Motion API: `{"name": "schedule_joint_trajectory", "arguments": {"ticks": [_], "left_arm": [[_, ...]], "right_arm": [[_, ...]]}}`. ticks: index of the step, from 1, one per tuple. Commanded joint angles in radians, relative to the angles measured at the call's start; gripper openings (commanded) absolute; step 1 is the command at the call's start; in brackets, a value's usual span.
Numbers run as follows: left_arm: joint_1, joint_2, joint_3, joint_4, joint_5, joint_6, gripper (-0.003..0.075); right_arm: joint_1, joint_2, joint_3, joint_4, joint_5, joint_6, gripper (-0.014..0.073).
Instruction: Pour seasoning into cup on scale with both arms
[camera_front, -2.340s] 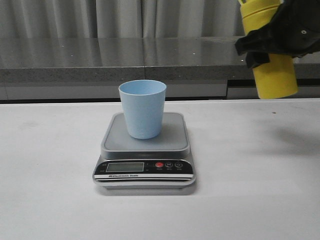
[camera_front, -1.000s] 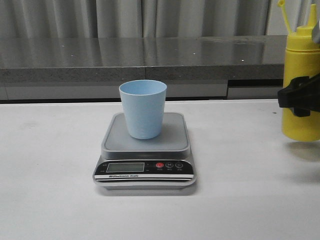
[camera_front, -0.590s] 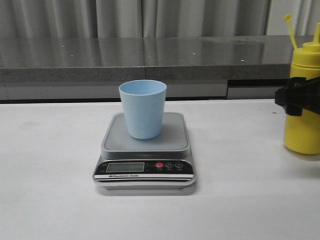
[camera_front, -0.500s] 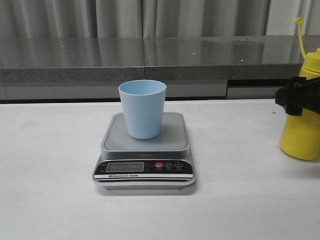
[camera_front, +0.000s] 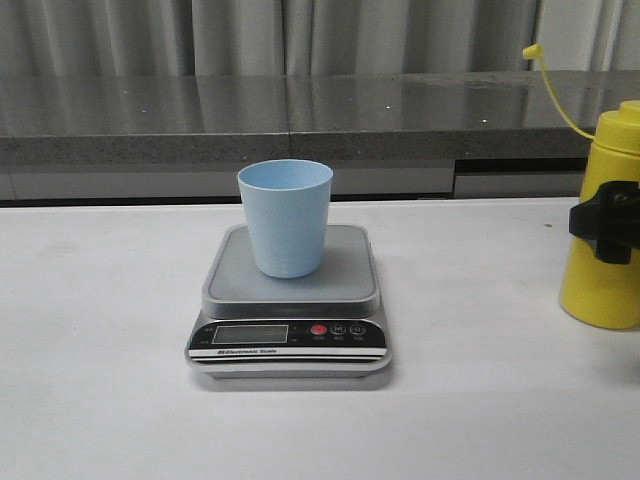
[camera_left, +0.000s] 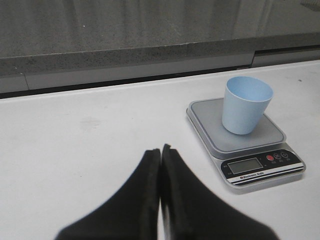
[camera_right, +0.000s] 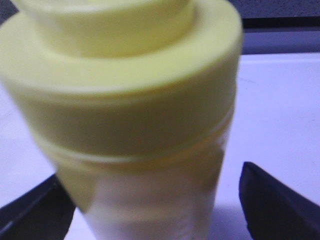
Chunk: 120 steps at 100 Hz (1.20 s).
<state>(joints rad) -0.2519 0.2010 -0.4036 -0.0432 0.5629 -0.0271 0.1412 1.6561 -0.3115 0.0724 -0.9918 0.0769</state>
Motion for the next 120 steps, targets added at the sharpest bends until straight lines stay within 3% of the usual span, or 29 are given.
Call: {"name": "schedule_joint_trajectory", "arguments": {"ticks": [1, 26, 33, 43, 64, 78, 120], "left_arm": [[-0.001, 0.008, -0.025, -0.011, -0.075, -0.009, -0.002], [-0.001, 0.008, -0.025, -0.011, -0.075, -0.009, -0.002], [-0.001, 0.008, -0.025, -0.011, -0.075, -0.009, -0.002], [-0.001, 0.008, -0.025, -0.011, -0.075, -0.009, -0.002], [-0.001, 0.008, -0.025, -0.011, -0.075, -0.009, -0.002], [-0.001, 0.008, -0.025, -0.011, -0.075, -0.009, -0.002], [-0.001, 0.008, -0.025, -0.011, -0.075, -0.009, -0.002]], "right_arm": [[-0.008, -0.068, 0.011, 0.0, -0.091, 0.003, 0.0646], [-0.008, -0.171, 0.107, 0.0, -0.088, 0.003, 0.0642], [-0.008, -0.212, 0.136, 0.0, -0.082, 0.003, 0.0605], [-0.008, -0.283, 0.171, 0.002, -0.039, 0.003, 0.047], [-0.008, -0.48, 0.24, 0.002, 0.089, 0.003, 0.0097], [-0.008, -0.601, 0.266, 0.003, 0.191, 0.003, -0.0041], [-0.008, -0.949, 0.267, 0.033, 0.523, 0.003, -0.0058]]}}
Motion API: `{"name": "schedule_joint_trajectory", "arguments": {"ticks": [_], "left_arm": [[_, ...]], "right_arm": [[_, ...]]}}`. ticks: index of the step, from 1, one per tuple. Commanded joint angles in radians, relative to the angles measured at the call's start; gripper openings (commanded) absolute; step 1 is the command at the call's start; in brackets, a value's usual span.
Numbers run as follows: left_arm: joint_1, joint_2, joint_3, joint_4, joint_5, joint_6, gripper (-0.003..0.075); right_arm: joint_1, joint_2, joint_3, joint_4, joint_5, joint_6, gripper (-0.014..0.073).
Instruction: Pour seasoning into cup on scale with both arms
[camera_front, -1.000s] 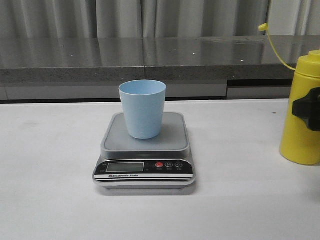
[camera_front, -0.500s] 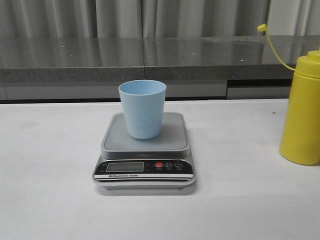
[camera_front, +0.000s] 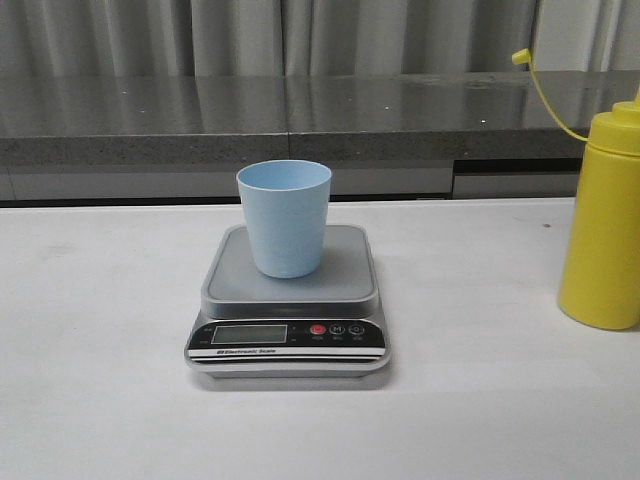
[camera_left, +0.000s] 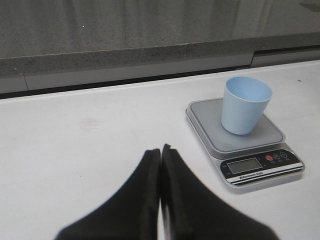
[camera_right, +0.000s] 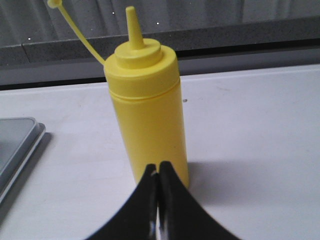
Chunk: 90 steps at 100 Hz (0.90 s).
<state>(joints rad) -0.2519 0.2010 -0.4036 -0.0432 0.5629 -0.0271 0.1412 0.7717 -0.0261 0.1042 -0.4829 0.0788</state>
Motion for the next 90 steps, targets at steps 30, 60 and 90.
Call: {"name": "schedule_joint_trajectory", "arguments": {"ticks": [30, 60, 90], "left_arm": [[-0.001, 0.008, -0.025, -0.011, -0.075, -0.009, -0.002], [-0.001, 0.008, -0.025, -0.011, -0.075, -0.009, -0.002], [-0.001, 0.008, -0.025, -0.011, -0.075, -0.009, -0.002]], "right_arm": [[-0.008, -0.324, -0.024, 0.001, 0.274, 0.001, -0.0058], [-0.008, -0.506, -0.026, 0.0, 0.372, 0.001, -0.0058], [-0.008, -0.521, -0.026, 0.0, 0.345, 0.001, -0.0058]]}}
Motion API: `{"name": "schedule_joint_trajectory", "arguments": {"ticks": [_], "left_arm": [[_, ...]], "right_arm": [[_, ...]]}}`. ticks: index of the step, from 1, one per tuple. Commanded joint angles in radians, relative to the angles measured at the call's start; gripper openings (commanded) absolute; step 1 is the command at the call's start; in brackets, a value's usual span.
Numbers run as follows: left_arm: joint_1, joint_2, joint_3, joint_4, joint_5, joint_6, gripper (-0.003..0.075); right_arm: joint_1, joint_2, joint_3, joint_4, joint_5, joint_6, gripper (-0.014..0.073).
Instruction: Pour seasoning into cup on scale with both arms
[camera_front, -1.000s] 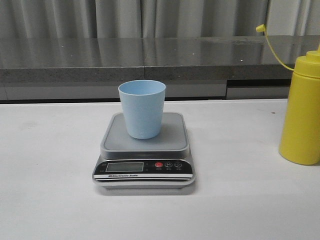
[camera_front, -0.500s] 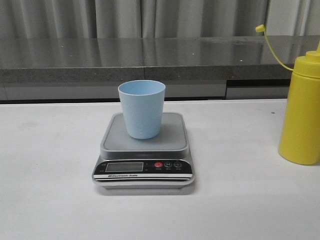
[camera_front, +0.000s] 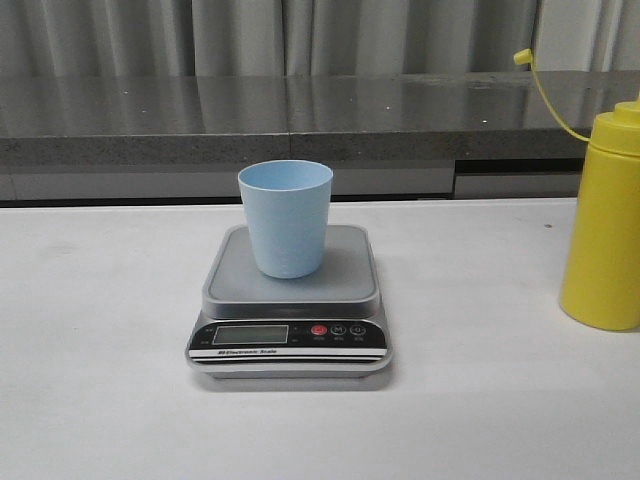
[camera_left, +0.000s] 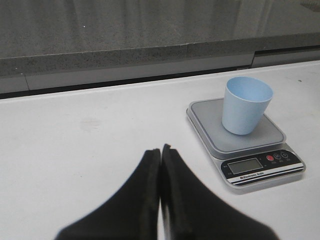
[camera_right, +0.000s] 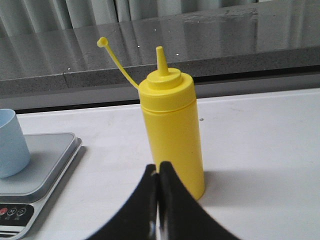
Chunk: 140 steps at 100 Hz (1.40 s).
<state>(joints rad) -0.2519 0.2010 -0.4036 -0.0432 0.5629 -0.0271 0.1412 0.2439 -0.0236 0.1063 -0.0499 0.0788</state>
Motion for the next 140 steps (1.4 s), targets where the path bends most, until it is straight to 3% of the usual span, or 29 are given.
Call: {"name": "schedule_joint_trajectory", "arguments": {"ticks": [1, 48, 63, 80, 101, 140], "left_arm": [[-0.001, 0.008, -0.025, -0.011, -0.075, -0.009, -0.002], [-0.001, 0.008, -0.025, -0.011, -0.075, -0.009, -0.002], [-0.001, 0.008, -0.025, -0.011, -0.075, -0.009, -0.002], [-0.001, 0.008, -0.025, -0.011, -0.075, -0.009, -0.002], [-0.001, 0.008, -0.025, -0.011, -0.077, -0.009, -0.002], [-0.001, 0.01, -0.025, -0.011, -0.076, -0.009, -0.002]], "right_arm": [[-0.008, 0.007, -0.028, -0.002, -0.088, 0.001, -0.0058], [-0.01, -0.002, -0.015, -0.001, -0.133, 0.001, -0.0058], [-0.09, -0.078, 0.036, -0.029, -0.207, 0.0, -0.0058], [-0.169, -0.138, 0.033, -0.135, -0.159, 0.033, -0.0058], [-0.182, -0.278, 0.035, -0.145, -0.002, 0.042, -0.0058], [-0.182, -0.278, 0.034, -0.164, 0.008, 0.053, -0.0058]]}}
